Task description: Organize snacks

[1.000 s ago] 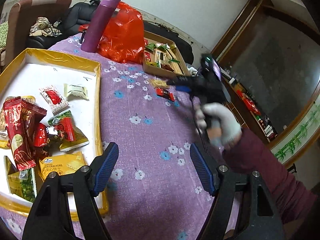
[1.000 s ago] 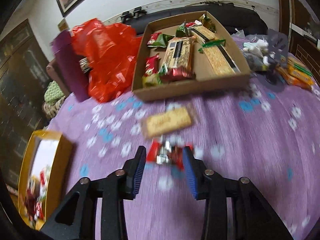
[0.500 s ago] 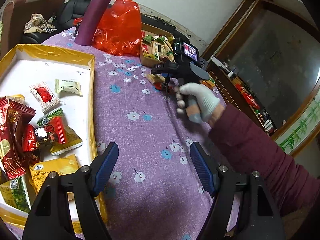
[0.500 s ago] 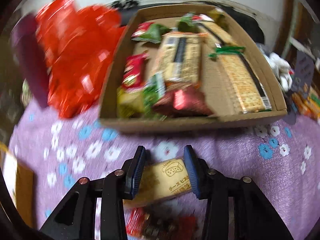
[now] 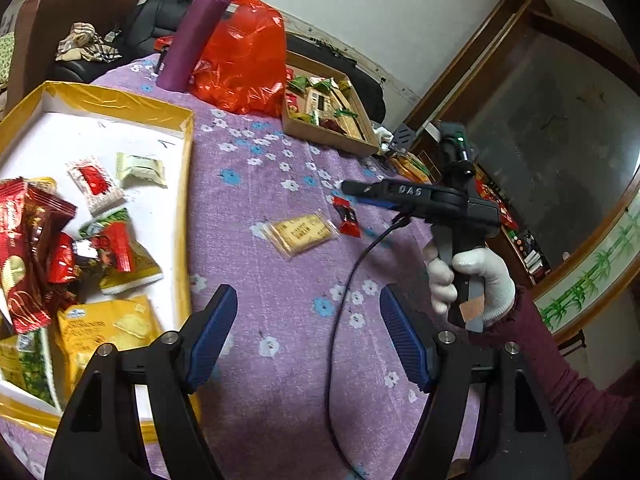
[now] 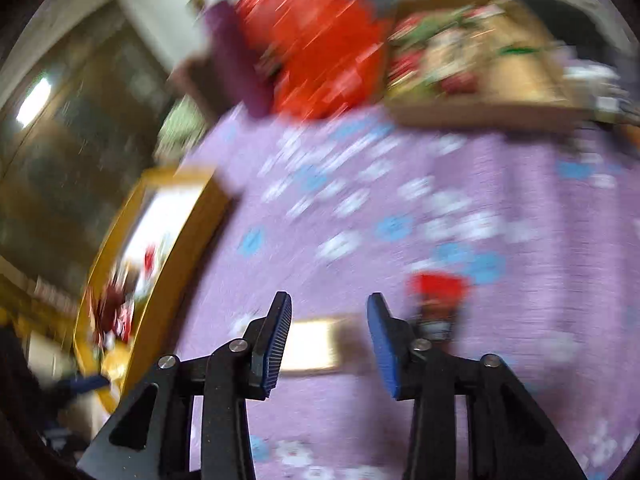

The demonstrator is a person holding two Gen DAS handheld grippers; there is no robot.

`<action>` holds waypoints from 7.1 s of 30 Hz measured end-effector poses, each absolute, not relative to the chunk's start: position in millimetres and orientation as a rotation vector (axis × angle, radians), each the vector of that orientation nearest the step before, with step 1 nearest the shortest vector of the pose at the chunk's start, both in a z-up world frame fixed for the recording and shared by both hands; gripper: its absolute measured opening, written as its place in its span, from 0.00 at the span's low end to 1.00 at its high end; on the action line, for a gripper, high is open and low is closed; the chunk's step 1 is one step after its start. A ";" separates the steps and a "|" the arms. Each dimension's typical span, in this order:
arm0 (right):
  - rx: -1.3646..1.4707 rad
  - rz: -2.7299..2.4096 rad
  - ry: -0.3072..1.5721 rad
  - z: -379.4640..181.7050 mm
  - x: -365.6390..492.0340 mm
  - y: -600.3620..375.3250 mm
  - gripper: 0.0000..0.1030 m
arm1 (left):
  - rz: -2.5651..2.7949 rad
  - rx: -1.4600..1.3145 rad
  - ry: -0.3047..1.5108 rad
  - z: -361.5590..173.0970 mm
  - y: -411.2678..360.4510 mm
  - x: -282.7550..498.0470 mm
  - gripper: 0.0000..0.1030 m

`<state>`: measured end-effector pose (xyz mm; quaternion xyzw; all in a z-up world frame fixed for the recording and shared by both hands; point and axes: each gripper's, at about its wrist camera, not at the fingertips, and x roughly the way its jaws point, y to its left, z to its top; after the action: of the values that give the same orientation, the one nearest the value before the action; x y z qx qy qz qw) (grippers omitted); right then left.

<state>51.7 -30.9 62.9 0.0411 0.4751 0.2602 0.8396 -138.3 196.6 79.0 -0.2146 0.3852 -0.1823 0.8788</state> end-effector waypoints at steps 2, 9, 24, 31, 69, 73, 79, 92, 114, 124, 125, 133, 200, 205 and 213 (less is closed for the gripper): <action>0.089 0.495 0.978 65.2 49.8 -48.4 0.41 | -0.387 -0.436 0.807 79.8 191.9 -138.1 0.72; 0.044 0.453 1.013 41.3 53.5 -51.1 0.48 | -0.364 -0.469 0.839 73.6 191.3 -130.7 0.72; 0.092 0.365 0.967 28.7 17.0 -75.2 0.27 | -0.352 -0.061 0.938 78.3 133.1 -62.7 0.72; 0.240 0.415 0.963 24.1 18.4 -107.8 0.27 | -0.354 0.122 1.046 37.8 100.3 0.1 0.71; 0.212 0.415 0.861 29.9 8.5 -102.7 0.27 | -0.285 -0.164 0.868 59.3 129.8 -46.5 0.30; 0.210 0.417 0.852 29.7 6.8 -100.1 0.27 | -0.219 -0.263 0.785 79.7 176.5 -74.0 0.30; 0.219 0.423 0.856 34.2 4.9 -92.7 0.27 | -0.056 -0.326 0.694 93.1 252.1 -110.5 0.31; 0.159 0.708 0.887 87.2 -24.9 46.2 0.26 | 0.118 -0.434 0.667 70.4 344.3 -130.8 0.31; 0.009 0.819 0.896 76.7 -40.0 181.9 0.40 | 0.111 -0.514 0.590 84.6 356.1 -168.7 0.62; -0.018 0.736 0.787 85.0 -98.9 72.0 0.41 | 0.194 -0.224 0.622 103.8 275.6 -161.2 0.76; -0.018 0.722 0.778 86.3 -102.6 62.8 0.41 | 0.191 -0.211 0.626 104.5 268.6 -160.8 0.76; -0.008 0.506 0.672 104.7 -124.0 -56.8 0.41 | 0.181 -0.097 0.616 118.9 211.8 -162.1 0.76; -0.130 0.513 0.676 52.7 -103.6 -20.8 0.67 | 0.351 -0.059 0.847 52.5 283.1 -135.0 0.80; -0.101 0.500 0.713 48.0 -95.5 -24.9 0.67 | 0.395 -0.030 0.560 108.5 268.5 -183.6 0.80; -0.164 0.504 0.680 54.8 -107.4 -11.3 0.67 | 0.387 -0.121 0.166 178.6 247.7 -277.7 1.00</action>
<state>-107.4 -11.3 54.8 -0.0796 0.3294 0.2444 0.9085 -277.7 247.7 178.6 -0.0602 0.0825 0.1918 0.9761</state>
